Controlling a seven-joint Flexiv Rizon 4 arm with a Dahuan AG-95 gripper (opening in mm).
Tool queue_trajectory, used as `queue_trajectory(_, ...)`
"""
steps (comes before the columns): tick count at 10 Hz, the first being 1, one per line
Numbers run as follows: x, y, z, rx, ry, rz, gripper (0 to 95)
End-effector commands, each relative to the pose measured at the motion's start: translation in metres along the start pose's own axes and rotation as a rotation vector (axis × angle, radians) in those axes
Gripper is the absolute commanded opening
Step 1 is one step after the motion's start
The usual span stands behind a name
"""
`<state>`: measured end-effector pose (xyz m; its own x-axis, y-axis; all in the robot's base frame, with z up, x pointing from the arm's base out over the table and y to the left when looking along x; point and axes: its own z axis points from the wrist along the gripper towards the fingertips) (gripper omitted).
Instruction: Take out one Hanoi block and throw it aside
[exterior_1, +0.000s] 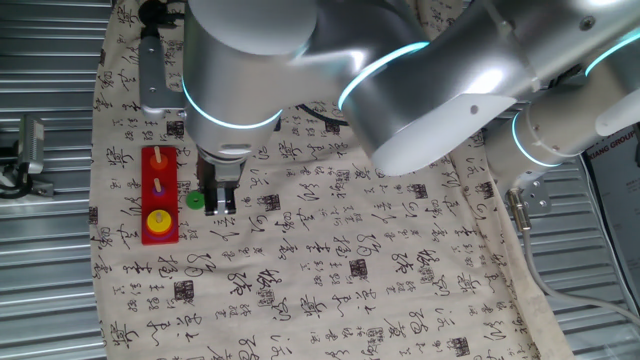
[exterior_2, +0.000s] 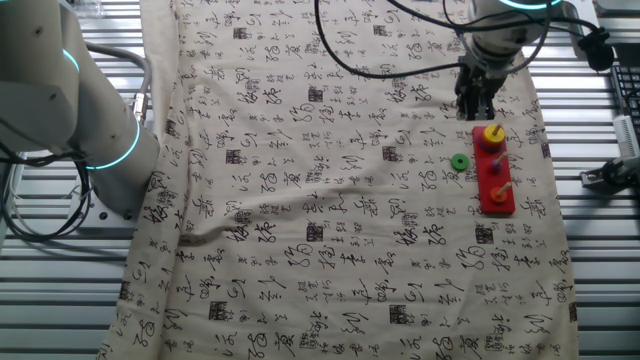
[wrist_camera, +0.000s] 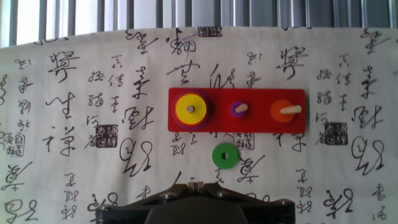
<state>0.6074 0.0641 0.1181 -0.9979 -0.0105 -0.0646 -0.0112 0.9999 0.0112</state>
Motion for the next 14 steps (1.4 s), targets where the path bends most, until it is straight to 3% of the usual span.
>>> queue_trajectory(1,-0.0008,0.0001,0.0005,-0.001,0.000,-0.001,0.0)
queue_trajectory(6,-0.0008,0.0001,0.0005,0.000,0.008,-0.008,0.0)
queue_trajectory(10,-0.0008,0.0001,0.0005,-0.019,0.068,0.003,0.0)
queue_trajectory(14,-0.0008,0.0001,0.0005,-0.072,0.060,-0.029,0.0)
